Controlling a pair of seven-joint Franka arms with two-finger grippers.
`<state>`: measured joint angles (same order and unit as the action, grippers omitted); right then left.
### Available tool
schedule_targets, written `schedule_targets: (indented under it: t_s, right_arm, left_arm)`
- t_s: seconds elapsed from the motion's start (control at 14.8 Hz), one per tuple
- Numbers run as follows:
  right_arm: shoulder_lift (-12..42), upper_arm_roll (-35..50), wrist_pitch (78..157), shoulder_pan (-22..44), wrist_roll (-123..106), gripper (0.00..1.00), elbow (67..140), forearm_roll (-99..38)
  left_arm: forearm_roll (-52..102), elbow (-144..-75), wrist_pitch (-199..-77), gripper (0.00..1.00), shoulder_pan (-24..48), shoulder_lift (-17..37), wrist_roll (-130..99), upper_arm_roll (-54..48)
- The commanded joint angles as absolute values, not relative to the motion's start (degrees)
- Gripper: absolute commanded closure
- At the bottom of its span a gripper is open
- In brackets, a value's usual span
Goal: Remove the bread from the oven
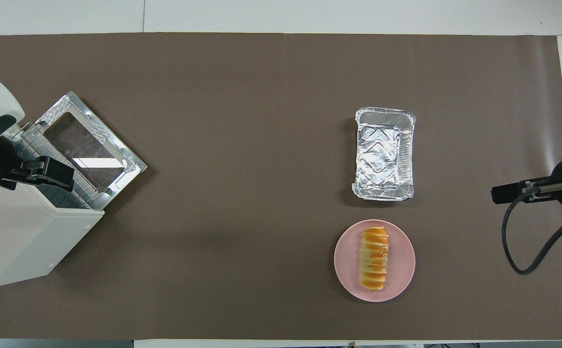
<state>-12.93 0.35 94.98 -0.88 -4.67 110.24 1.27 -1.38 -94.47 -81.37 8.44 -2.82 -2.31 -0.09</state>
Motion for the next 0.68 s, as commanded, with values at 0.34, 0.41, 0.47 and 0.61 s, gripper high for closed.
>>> schedule_targets:
  t_s: [0.34,0.41,0.47,0.61]
  right_arm:
    - [-3.69,0.88,88.51,-2.99,0.07,0.0,96.85,-1.32]
    - [-3.69,0.88,88.51,-2.99,0.87,0.0,96.86,-1.32]
    - [-3.69,0.88,88.42,-3.08,0.97,0.0,96.86,-1.32]
    - [-3.87,0.88,88.33,-2.99,1.05,0.0,97.12,-1.06]
  left_arm:
    - [-2.29,-94.57,-81.56,0.0,7.82,-3.34,-2.11,-0.44]
    - [-2.29,-94.57,-81.56,0.0,7.82,-3.34,-2.11,-0.44]
    - [-2.29,-94.57,-81.56,0.0,7.82,-3.34,-2.11,-0.44]
    - [-2.29,-94.57,-81.56,0.0,7.82,-3.34,-2.11,-0.44]
